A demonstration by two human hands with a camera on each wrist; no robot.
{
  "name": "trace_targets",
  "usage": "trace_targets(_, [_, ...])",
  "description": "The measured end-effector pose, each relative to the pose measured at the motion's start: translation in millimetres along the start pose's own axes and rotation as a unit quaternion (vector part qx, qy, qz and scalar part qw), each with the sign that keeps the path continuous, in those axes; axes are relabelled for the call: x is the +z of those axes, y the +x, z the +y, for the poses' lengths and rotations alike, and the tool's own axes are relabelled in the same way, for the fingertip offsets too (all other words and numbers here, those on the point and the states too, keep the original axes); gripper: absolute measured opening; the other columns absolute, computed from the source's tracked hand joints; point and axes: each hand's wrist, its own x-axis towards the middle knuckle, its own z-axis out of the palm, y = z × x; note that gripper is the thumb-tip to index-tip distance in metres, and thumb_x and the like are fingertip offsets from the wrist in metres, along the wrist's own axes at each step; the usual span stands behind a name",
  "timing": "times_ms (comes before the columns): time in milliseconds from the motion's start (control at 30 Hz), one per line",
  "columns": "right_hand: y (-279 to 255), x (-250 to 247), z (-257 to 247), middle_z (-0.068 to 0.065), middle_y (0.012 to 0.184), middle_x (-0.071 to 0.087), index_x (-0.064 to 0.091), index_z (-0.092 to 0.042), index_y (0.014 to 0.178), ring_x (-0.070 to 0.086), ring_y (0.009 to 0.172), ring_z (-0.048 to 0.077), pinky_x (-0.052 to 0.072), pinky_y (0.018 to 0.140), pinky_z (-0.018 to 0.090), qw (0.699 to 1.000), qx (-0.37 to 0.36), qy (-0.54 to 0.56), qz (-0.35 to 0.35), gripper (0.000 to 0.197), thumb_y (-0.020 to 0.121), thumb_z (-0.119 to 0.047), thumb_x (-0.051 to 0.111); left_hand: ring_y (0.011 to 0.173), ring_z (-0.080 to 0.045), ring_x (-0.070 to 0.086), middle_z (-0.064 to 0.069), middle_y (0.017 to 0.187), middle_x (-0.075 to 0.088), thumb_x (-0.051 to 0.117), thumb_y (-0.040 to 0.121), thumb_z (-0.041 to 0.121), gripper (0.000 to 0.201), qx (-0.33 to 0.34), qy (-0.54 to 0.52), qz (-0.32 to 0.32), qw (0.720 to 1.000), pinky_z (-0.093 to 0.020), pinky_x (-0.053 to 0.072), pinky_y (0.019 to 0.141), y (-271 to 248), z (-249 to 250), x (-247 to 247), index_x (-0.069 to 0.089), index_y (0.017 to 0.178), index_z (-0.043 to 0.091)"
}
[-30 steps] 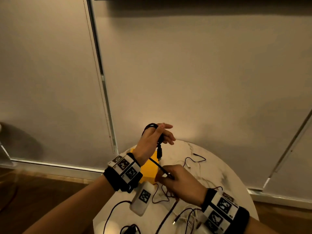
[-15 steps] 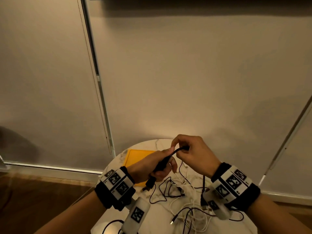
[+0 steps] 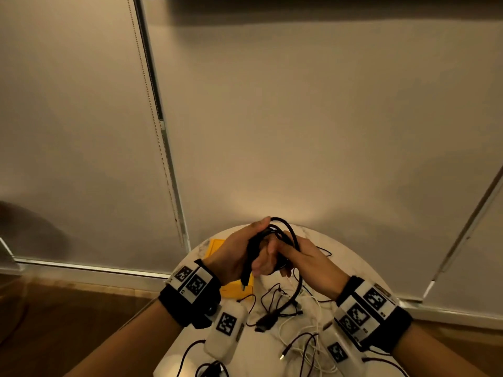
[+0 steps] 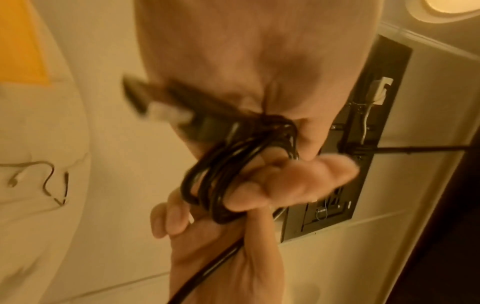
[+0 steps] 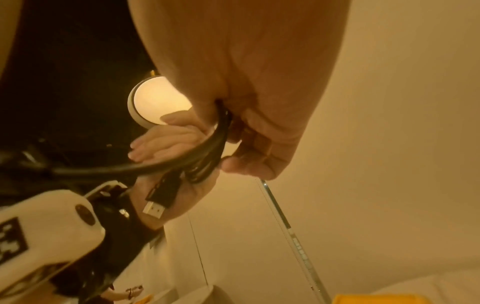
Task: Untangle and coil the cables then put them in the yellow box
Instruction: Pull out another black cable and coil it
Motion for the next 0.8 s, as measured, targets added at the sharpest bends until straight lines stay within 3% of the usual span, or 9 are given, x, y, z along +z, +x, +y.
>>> trace_targets(67, [0, -1, 2, 0.012, 0.073, 0.061, 0.057, -0.012, 0.088, 0.052, 0.056, 0.022, 0.043, 0.059, 0.041, 0.999, -0.019, -0.047, 0.019, 0.028, 0.103, -0.028, 0.04, 0.038, -0.019, 0.05, -0.004, 0.037, 0.042, 0.04, 0.094, 0.045, 0.05, 0.036, 0.089, 0.1, 0.99, -0.027, 0.043, 0.051, 3, -2, 0, 0.053, 0.064, 0.007])
trace_targets(133, [-1, -2, 2, 0.006, 0.068, 0.059, 0.053, -0.012, 0.083, 0.05, 0.051, 0.02, 0.043, 0.054, 0.039, 0.996, -0.013, -0.083, 0.041, 0.029, 0.103, -0.028, 0.04, 0.041, -0.019, 0.049, -0.001, 0.043, 0.04, 0.049, 0.09, 0.043, 0.041, 0.062, 0.133, 0.142, 0.979, -0.026, 0.044, 0.053, 4, -4, -3, 0.053, 0.07, 0.008])
trace_targets(233, [-3, -4, -1, 0.006, 0.065, 0.056, 0.052, -0.015, 0.079, 0.047, 0.046, 0.015, 0.039, 0.046, 0.029, 0.995, 0.015, -0.088, 0.04, 0.029, 0.103, -0.027, 0.039, 0.046, -0.02, 0.049, -0.001, 0.054, 0.041, 0.056, 0.088, 0.038, 0.034, 0.05, 0.17, 0.126, 0.976, -0.027, 0.046, 0.053, 5, 0, -3, 0.056, 0.089, 0.004])
trace_targets(300, [-4, -7, -4, 0.003, 0.064, 0.055, 0.053, -0.019, 0.08, 0.045, 0.047, 0.013, 0.037, 0.046, 0.024, 0.994, 0.027, -0.103, 0.014, 0.029, 0.103, -0.031, 0.038, 0.05, -0.023, 0.054, -0.005, 0.062, 0.05, 0.062, 0.089, 0.033, 0.031, 0.041, 0.26, 0.103, 0.959, -0.03, 0.05, 0.055, 4, 11, 2, 0.059, 0.099, 0.004])
trace_targets(400, [-5, -10, -9, -0.003, 0.058, 0.052, 0.051, -0.022, 0.077, 0.042, 0.046, 0.011, 0.036, 0.047, 0.025, 0.991, 0.032, -0.127, -0.025, 0.032, 0.102, -0.034, 0.036, 0.051, -0.019, 0.059, -0.003, 0.062, 0.061, 0.066, 0.088, 0.038, 0.029, 0.059, 0.431, 0.082, 0.896, -0.033, 0.052, 0.056, 4, 28, 6, 0.063, 0.092, 0.009])
trace_targets(467, [-4, -9, -14, -0.004, 0.054, 0.049, 0.05, -0.021, 0.074, 0.039, 0.044, 0.01, 0.035, 0.047, 0.025, 0.99, 0.028, -0.134, -0.034, 0.034, 0.103, -0.031, 0.036, 0.047, -0.014, 0.053, 0.004, 0.054, 0.056, 0.062, 0.091, 0.039, 0.031, 0.063, 0.47, 0.083, 0.876, -0.031, 0.046, 0.054, 4, 32, 10, 0.063, 0.088, 0.008])
trace_targets(600, [2, -8, -20, 0.011, 0.064, 0.043, 0.055, -0.011, 0.089, 0.035, 0.051, 0.018, 0.031, 0.045, 0.024, 0.995, 0.013, -0.097, -0.014, 0.025, 0.101, -0.028, 0.042, 0.047, -0.009, 0.03, 0.008, 0.052, 0.035, 0.057, 0.096, 0.021, 0.024, 0.057, 0.264, 0.13, 0.954, -0.024, 0.03, 0.049, 8, 25, 16, 0.051, 0.079, 0.005])
trace_targets(700, [3, -11, -17, 0.013, 0.064, 0.039, 0.055, -0.007, 0.085, 0.034, 0.049, 0.016, 0.028, 0.043, 0.025, 0.999, -0.002, -0.007, 0.047, 0.025, 0.094, -0.029, 0.054, 0.048, -0.009, 0.023, 0.003, 0.059, 0.025, 0.054, 0.098, 0.017, 0.024, 0.103, 0.157, 0.186, 0.964, -0.021, 0.027, 0.046, 9, 17, 9, 0.046, 0.077, 0.01])
trace_targets(800, [0, -12, -6, 0.006, 0.06, 0.043, 0.065, -0.006, 0.095, 0.037, 0.048, 0.013, 0.031, 0.046, 0.024, 0.995, -0.012, 0.037, 0.092, 0.016, 0.092, -0.02, 0.058, 0.048, -0.01, 0.021, 0.0, 0.063, 0.022, 0.053, 0.098, 0.018, 0.025, 0.113, 0.061, 0.247, 0.961, -0.02, 0.028, 0.043, 7, 9, -4, 0.043, 0.075, 0.012])
